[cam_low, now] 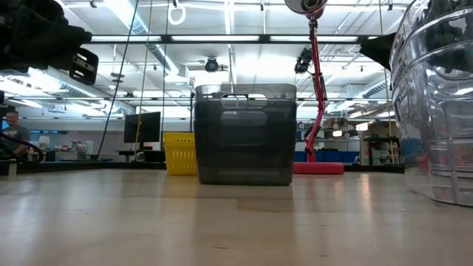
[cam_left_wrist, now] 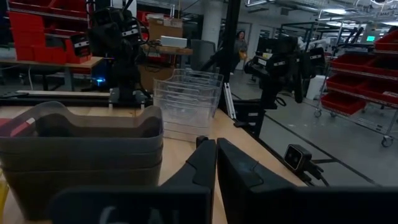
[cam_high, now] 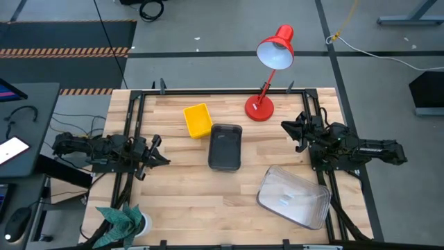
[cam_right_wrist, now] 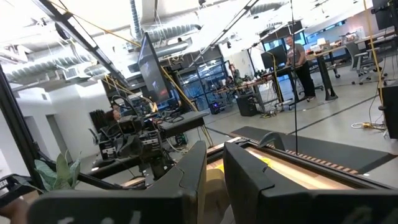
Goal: Stack baskets by color
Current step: Return to Home Position
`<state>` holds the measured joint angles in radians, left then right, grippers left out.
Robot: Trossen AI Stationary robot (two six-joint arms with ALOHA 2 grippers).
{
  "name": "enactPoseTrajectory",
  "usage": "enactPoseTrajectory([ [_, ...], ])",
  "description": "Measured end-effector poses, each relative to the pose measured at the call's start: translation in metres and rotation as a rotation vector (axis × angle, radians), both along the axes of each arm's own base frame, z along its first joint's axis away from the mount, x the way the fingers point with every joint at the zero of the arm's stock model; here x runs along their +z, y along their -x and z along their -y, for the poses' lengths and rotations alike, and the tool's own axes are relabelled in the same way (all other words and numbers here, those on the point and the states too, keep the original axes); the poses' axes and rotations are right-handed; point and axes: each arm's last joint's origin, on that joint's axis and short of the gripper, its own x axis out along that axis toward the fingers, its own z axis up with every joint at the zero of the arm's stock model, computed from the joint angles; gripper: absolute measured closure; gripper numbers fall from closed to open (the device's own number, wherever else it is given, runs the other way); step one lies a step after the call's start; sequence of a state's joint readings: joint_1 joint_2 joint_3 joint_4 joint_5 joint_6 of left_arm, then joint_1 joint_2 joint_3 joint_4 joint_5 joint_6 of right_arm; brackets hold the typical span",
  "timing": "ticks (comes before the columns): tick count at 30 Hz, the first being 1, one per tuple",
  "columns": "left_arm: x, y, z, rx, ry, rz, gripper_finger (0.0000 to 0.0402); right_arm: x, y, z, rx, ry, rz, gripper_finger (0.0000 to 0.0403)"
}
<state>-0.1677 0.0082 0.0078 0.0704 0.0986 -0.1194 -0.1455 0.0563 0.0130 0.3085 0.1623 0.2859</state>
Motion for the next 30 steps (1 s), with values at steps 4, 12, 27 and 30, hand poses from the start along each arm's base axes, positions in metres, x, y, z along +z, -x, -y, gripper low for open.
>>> enactPoseTrajectory([
  [4, -0.0001, 0.0, 0.0, 0.0, 0.0, 0.0, 0.0379, 0.0, 0.0, 0.0, 0.0, 0.0, 0.0, 0.0341],
  [12, -0.0001, 0.0, 0.0, 0.0, 0.0, 0.0, 0.0368, 0.0, 0.0, 0.0, 0.0, 0.0, 0.0, 0.0341],
  [27, -0.0003, -0.0001, 0.0, 0.0, 0.0, -0.001, 0.0373, -0.0001, 0.0, 0.0, 0.0, 0.0, 0.0, 0.0341],
  [30, -0.0003, -0.0001, 0.0, 0.0, 0.0, -0.001, 0.0368, -0.0001, -0.0001, 0.0, 0.0, 0.0, -0.001, 0.0341],
])
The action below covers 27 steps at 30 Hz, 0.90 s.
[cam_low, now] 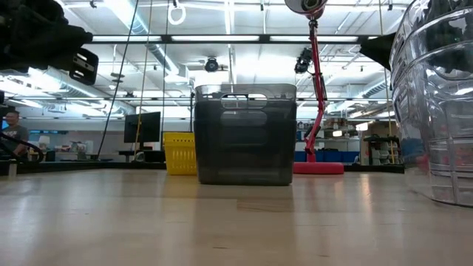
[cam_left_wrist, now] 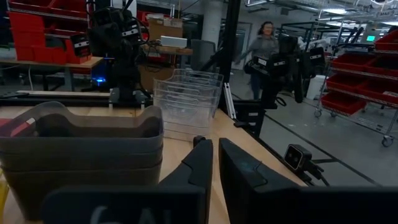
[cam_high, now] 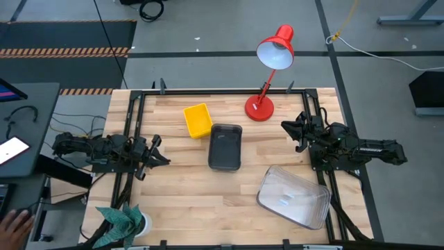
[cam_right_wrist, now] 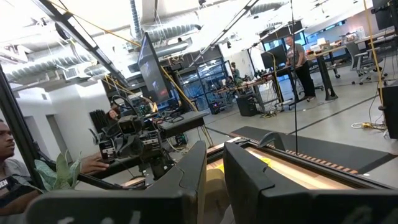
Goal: Stack baskets by color
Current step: Return to Home Position
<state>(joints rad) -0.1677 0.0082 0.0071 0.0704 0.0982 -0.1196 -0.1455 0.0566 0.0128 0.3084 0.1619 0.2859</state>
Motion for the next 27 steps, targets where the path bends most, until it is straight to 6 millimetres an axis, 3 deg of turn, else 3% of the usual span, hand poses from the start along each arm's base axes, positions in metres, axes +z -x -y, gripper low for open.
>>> enactPoseTrajectory([
  [27, -0.0002, 0.0, 0.0, 0.0, 0.0, -0.001, 0.0373, 0.0001, 0.0, 0.0, 0.0, 0.0, 0.0, 0.0341],
])
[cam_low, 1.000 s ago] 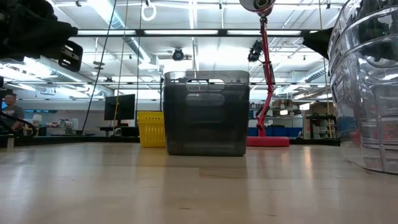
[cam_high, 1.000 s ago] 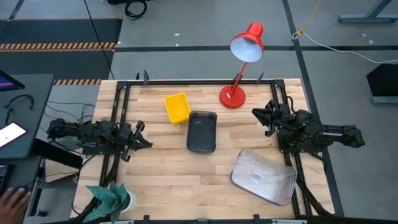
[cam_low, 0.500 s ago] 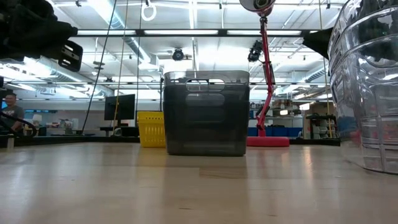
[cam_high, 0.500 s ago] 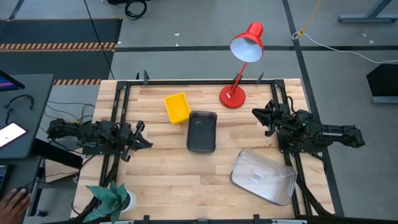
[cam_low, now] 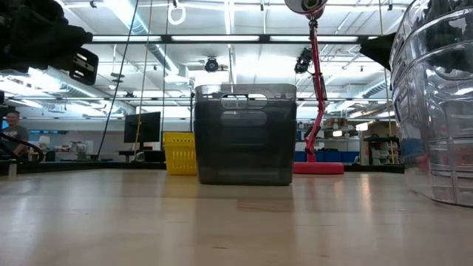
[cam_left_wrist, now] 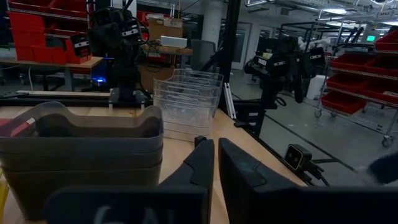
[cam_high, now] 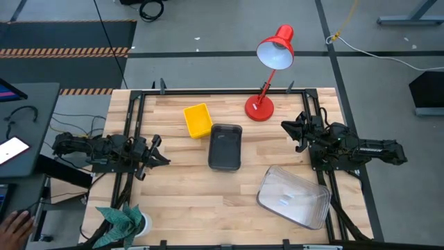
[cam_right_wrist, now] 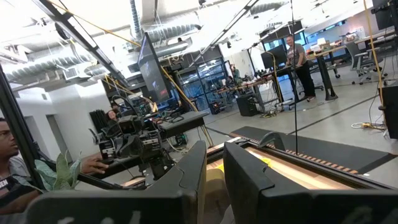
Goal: Stack baskets by color
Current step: Return to Home Position
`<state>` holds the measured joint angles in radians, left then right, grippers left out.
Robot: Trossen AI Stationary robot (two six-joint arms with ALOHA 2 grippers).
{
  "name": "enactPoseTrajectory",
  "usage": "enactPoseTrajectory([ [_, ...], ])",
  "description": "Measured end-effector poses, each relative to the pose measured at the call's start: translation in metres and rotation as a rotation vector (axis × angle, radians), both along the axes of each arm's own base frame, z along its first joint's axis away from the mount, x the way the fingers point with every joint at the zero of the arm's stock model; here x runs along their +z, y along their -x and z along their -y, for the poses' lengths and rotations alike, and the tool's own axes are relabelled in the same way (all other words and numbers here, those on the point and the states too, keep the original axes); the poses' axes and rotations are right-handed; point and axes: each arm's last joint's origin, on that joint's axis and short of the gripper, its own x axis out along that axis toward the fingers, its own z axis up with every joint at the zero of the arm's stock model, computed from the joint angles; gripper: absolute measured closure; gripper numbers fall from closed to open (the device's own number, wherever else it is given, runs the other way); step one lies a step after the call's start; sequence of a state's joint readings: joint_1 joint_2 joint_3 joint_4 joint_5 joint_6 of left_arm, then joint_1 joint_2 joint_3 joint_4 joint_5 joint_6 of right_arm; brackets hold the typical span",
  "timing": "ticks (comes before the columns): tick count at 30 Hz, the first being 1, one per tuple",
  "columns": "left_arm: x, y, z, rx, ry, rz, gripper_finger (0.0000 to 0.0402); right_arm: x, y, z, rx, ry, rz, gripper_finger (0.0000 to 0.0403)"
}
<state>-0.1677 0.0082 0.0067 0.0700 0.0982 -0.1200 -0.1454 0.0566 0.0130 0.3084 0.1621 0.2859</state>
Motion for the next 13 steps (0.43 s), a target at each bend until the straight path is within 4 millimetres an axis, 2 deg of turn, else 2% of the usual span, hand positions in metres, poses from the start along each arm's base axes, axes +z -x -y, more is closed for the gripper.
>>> enactPoseTrajectory([
  [13, 0.0, 0.0, 0.0, 0.0, 0.0, 0.0, 0.037, 0.0, 0.0, 0.0, 0.0, 0.0, 0.0, 0.0341],
])
